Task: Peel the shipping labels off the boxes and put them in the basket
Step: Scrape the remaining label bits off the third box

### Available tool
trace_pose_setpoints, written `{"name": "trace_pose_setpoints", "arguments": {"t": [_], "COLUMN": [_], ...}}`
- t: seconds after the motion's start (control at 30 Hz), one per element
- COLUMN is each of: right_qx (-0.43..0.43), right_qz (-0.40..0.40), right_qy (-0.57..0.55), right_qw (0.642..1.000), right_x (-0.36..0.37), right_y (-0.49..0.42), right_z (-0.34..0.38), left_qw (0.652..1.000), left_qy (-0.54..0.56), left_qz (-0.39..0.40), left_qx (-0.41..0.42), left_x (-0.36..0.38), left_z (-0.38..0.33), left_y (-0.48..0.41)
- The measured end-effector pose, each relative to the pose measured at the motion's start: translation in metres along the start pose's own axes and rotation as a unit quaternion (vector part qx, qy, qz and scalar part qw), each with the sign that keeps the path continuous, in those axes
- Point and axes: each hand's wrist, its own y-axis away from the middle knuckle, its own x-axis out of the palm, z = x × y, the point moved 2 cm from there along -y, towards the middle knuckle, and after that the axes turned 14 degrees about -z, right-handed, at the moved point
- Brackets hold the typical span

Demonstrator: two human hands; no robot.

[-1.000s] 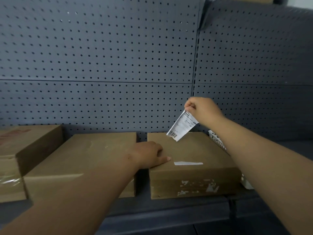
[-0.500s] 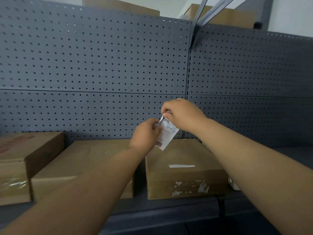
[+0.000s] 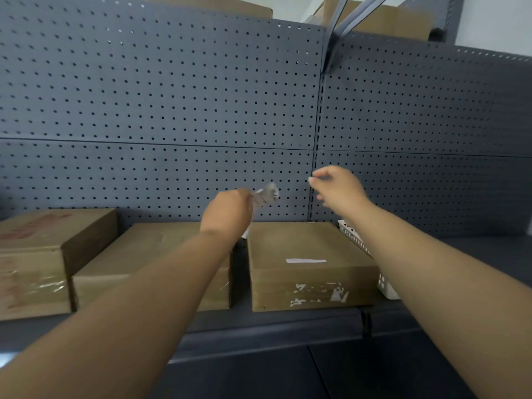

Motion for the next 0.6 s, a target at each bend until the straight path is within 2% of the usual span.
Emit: {"name": "trace_pose_setpoints", "arguments": {"t": [0.07,0.13,0.2,0.27,0.33,0.47,0.6], "right_qx": [-0.040,-0.100,-0.148,-0.170,-0.177,-0.198,-0.230], "right_qz": [0.041,0.121,0.198,0.241,0.262,0.281,0.274], "right_qy": [0.087,0.170,0.243,0.284,0.299,0.318,0.338], "right_qw": [0.995,0.973,0.938,0.912,0.901,0.883,0.870], "right_x": [-0.006,-0.003,0.006,0.014,0.017,0.024,0.030], "right_y": [0.004,0.014,0.026,0.033,0.037,0.042,0.043], "right_z": [-0.008,-0.012,-0.013,-0.016,-0.020,-0.024,-0.028], "left_qw": [1.000,0.999,0.997,0.988,0.979,0.954,0.941], "left_qy": [-0.006,-0.020,-0.078,-0.132,-0.151,-0.197,-0.207], "left_qz": [0.002,0.003,-0.019,-0.052,-0.062,-0.011,0.029], "left_qx": [-0.026,-0.042,-0.012,0.055,0.119,0.226,0.267], "left_x": [-0.008,-0.013,-0.014,-0.012,-0.009,0.006,0.022], "left_z": [0.011,0.014,0.013,0.010,0.007,0.000,-0.004], "left_y": [-0.001,-0.002,-0.005,-0.005,0.000,0.016,0.026]}}
